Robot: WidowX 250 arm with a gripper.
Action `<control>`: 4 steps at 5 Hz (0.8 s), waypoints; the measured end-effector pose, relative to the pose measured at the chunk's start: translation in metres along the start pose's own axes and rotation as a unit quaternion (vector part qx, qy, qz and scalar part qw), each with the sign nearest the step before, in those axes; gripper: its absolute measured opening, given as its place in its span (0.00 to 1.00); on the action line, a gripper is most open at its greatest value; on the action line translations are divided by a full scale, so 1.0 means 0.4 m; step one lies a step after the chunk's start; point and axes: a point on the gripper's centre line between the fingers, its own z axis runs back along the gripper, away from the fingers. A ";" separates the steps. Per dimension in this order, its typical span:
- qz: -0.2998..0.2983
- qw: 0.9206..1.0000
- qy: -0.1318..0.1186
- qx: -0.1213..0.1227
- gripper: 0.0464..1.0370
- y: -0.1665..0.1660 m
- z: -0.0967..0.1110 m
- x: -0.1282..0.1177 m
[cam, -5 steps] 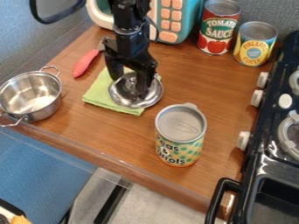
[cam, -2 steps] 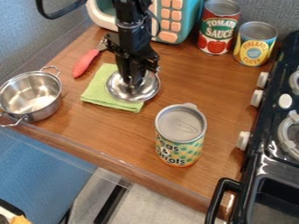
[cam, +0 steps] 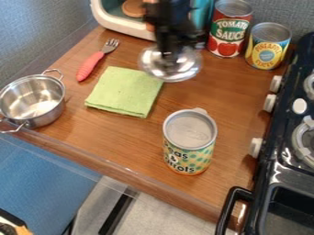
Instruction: Move the silver lid behind the box
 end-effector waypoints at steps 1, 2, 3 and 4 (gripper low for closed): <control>-0.026 0.999 -0.003 -0.022 0.24 -0.074 -0.017 0.032; -0.055 0.998 0.005 -0.043 0.24 -0.157 -0.053 0.038; -0.075 0.996 0.005 -0.056 0.24 -0.218 -0.057 0.038; -0.083 0.994 0.030 -0.066 0.30 -0.252 -0.088 0.004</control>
